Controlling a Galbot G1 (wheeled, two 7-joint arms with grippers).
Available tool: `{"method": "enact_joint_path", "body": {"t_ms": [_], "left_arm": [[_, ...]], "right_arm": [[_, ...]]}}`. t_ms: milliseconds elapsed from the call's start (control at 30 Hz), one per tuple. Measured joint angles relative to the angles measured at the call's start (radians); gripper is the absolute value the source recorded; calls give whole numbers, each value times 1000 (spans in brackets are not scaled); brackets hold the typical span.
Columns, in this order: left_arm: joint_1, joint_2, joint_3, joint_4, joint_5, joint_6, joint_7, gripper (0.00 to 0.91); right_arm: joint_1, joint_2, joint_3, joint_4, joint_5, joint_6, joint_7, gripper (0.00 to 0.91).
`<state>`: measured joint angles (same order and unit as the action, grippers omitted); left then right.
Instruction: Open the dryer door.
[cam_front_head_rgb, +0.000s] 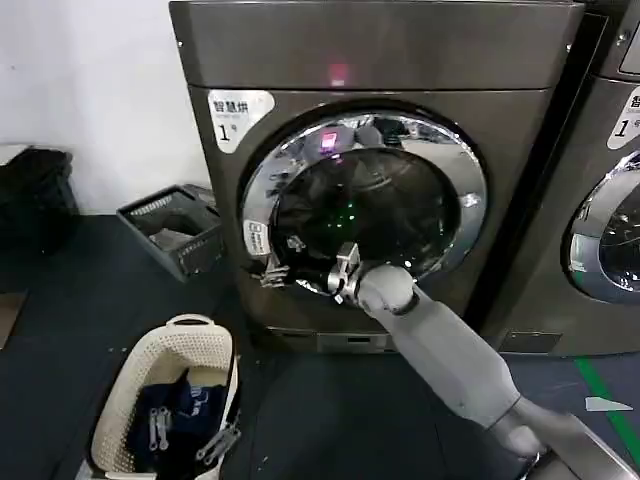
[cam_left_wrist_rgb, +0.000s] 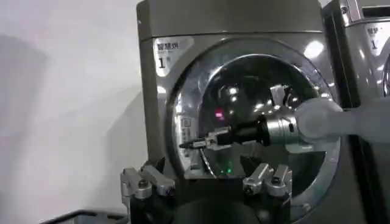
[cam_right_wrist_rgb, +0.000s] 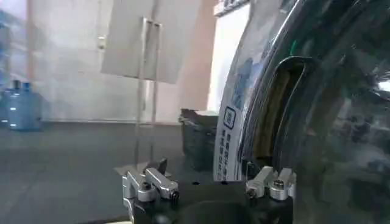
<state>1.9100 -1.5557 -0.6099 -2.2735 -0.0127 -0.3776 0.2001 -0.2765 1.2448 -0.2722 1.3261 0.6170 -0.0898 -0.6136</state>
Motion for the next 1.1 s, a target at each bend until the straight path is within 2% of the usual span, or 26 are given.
{"method": "enact_joint_path", "body": {"t_ms": [167, 367, 467, 567, 767, 967, 1100], "left_arm": [[-28, 20, -26, -19, -49, 101, -13, 907], [-82, 69, -92, -37, -212, 232, -39, 907], [-123, 107, -141, -25, -279, 247, -69, 907], [-163, 150, -181, -6, -335, 256, -103, 907], [-223, 257, -218, 56, -450, 207, -56, 907], [-286, 362, -209, 120, -566, 217, -16, 907], [-324, 420, -189, 140, -658, 231, 8, 907]], "right_arm": [[-22, -40, 17, 35, 45, -16, -76, 907], [-51, -105, 24, 115, 81, -31, -193, 907], [-65, -130, 32, 151, 89, -36, -246, 907], [-84, -158, 45, 184, 112, -65, -304, 907], [-128, -228, 75, 258, 136, -77, -443, 907], [-189, -300, 107, 330, 152, -94, -528, 907], [-246, -348, 147, 372, 154, -85, -610, 907]]}}
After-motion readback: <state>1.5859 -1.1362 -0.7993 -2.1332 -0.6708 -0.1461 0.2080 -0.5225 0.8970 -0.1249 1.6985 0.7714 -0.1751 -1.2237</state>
